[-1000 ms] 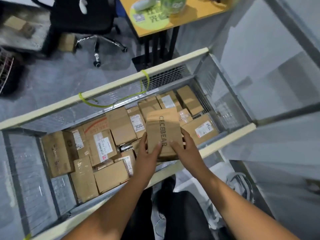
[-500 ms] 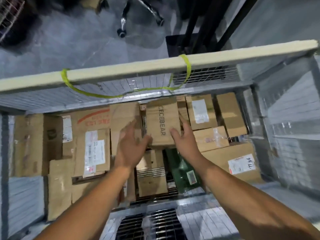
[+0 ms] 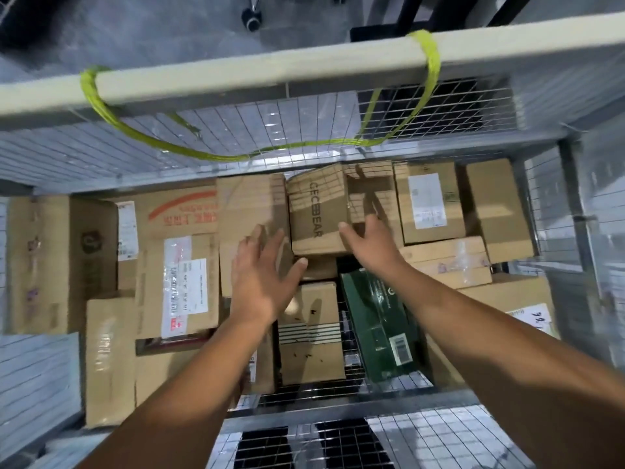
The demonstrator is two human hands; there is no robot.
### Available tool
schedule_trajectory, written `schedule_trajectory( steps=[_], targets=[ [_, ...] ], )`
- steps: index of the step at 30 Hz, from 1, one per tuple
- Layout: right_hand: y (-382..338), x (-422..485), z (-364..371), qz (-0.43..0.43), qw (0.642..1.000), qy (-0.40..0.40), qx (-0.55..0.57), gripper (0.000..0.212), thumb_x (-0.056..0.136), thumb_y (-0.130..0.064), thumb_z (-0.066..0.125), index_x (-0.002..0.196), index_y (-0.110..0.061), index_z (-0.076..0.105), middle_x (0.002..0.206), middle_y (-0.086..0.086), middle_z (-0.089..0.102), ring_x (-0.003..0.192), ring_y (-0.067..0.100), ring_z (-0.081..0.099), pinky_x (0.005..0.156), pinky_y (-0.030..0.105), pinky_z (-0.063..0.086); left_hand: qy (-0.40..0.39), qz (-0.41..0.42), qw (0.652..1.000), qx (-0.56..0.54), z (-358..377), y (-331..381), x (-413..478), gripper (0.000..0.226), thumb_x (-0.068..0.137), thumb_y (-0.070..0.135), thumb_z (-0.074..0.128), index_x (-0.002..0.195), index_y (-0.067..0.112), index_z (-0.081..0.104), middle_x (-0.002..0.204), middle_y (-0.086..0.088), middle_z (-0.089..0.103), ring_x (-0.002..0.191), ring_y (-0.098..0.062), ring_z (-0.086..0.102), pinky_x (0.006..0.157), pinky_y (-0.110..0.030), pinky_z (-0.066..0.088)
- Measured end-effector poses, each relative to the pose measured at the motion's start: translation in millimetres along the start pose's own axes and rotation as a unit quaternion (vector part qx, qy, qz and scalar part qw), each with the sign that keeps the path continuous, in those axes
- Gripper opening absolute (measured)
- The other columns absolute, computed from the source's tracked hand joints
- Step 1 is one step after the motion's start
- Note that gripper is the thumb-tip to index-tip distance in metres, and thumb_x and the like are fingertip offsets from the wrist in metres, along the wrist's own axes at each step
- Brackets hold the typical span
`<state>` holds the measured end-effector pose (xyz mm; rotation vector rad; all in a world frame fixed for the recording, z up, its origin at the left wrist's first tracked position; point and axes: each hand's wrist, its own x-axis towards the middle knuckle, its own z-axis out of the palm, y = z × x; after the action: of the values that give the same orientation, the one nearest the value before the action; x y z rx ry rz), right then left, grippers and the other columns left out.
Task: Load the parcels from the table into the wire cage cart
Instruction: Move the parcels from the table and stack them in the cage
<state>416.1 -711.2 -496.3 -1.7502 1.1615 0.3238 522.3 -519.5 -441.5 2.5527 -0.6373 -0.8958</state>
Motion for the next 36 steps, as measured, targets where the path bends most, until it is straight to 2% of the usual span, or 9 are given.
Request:
schedule_trajectory(
  steps=[2, 5, 10, 15, 19, 22, 26, 32, 36],
  targets=[
    [0, -28, -26, -0.017, 1.0, 0.004, 0.011, 0.067, 0.1, -0.059, 0.054, 0.156, -0.026, 0.037, 0.161, 0.005, 0.043, 0.148, 0.027, 0.04, 0.121, 0.051, 0.037, -0.01, 0.001, 1.0, -0.001, -13, 11, -12, 0.071, 0.096, 0.06, 0.056, 0.159, 0.034, 0.034, 0.171, -0.001, 0.014, 0.157, -0.023, 0.007, 0.128, -0.043, 0.012],
    [-1, -82, -69, -0.04, 0.999, 0.007, 0.029, 0.077, 0.104, -0.05, 0.056, 0.166, -0.033, 0.014, 0.172, -0.004, 0.023, 0.157, 0.019, 0.023, 0.127, 0.042, 0.023, -0.038, 0.029, 0.999, -0.02, -31, 40, -37, 0.072, 0.099, 0.061, 0.052, 0.16, 0.031, 0.031, 0.172, -0.003, 0.013, 0.159, -0.024, 0.003, 0.128, -0.044, 0.008],
    [-13, -184, -120, -0.009, 0.997, 0.073, 0.018, 0.077, 0.103, -0.045, 0.059, 0.166, -0.021, 0.021, 0.17, 0.001, 0.027, 0.157, 0.02, 0.024, 0.117, 0.025, 0.02, -0.104, 0.104, 0.989, 0.01, -55, 103, -93, 0.074, 0.098, 0.065, 0.05, 0.161, 0.032, 0.031, 0.172, -0.005, 0.017, 0.159, -0.027, 0.007, 0.127, -0.042, 0.007],
    [-29, -324, -162, 0.063, 0.973, 0.196, 0.106, 0.072, 0.103, -0.047, 0.059, 0.164, -0.022, 0.029, 0.167, -0.001, 0.034, 0.154, 0.018, 0.031, 0.119, 0.028, 0.024, -0.138, 0.217, 0.966, 0.037, -84, 169, -175, 0.093, 0.084, 0.082, 0.031, 0.157, 0.027, 0.039, 0.167, -0.009, 0.029, 0.156, -0.034, 0.019, 0.127, -0.049, 0.015],
    [-24, -443, -179, 0.1, 0.93, 0.315, 0.161, 0.07, 0.103, -0.045, 0.06, 0.163, -0.02, 0.031, 0.166, 0.002, 0.036, 0.153, 0.017, 0.033, 0.117, 0.022, 0.023, -0.195, 0.302, 0.933, 0.013, -98, 218, -255, 0.078, 0.095, 0.068, 0.052, 0.158, 0.025, 0.039, 0.168, -0.007, 0.028, 0.156, -0.032, 0.018, 0.126, -0.053, 0.015],
    [-12, -537, -177, 0.159, 0.88, 0.402, 0.197, 0.069, 0.104, -0.041, 0.061, 0.162, -0.019, 0.032, 0.165, 0.006, 0.038, 0.152, 0.021, 0.034, 0.122, 0.026, 0.023, -0.237, 0.395, 0.886, 0.05, -102, 247, -321, 0.083, 0.091, 0.071, 0.049, 0.156, 0.02, 0.042, 0.165, -0.011, 0.035, 0.155, -0.035, 0.023, 0.125, -0.05, 0.017],
    [11, -661, -145, 0.232, 0.77, 0.53, 0.268, 0.07, 0.101, -0.044, 0.064, 0.162, -0.023, 0.035, 0.164, 0.006, 0.04, 0.15, 0.021, 0.039, 0.124, 0.037, 0.029, -0.314, 0.489, 0.813, 0.05, -92, 274, -419, 0.092, 0.082, 0.08, 0.044, 0.156, 0.025, 0.041, 0.166, -0.004, 0.034, 0.156, -0.03, 0.021, 0.129, -0.045, 0.012],
    [34, -823, -53, 0.29, 0.616, 0.659, 0.319, 0.067, 0.102, -0.048, 0.061, 0.161, -0.03, 0.034, 0.162, -0.01, 0.038, 0.149, 0.009, 0.033, 0.118, 0.024, 0.026, -0.387, 0.627, 0.667, 0.105, -74, 271, -561, 0.09, 0.084, 0.08, 0.039, 0.157, 0.027, 0.039, 0.166, -0.005, 0.033, 0.156, -0.03, 0.022, 0.128, -0.045, 0.012],
    [26, -917, 36, 0.328, 0.497, 0.717, 0.361, 0.071, 0.1, -0.054, 0.06, 0.162, -0.032, 0.033, 0.167, -0.006, 0.034, 0.154, 0.013, 0.03, 0.124, 0.034, 0.026, -0.439, 0.686, 0.564, 0.137, -66, 222, -663, 0.082, 0.092, 0.074, 0.049, 0.159, 0.028, 0.036, 0.167, -0.005, 0.03, 0.156, -0.035, 0.018, 0.127, -0.05, 0.015]
  ],
)
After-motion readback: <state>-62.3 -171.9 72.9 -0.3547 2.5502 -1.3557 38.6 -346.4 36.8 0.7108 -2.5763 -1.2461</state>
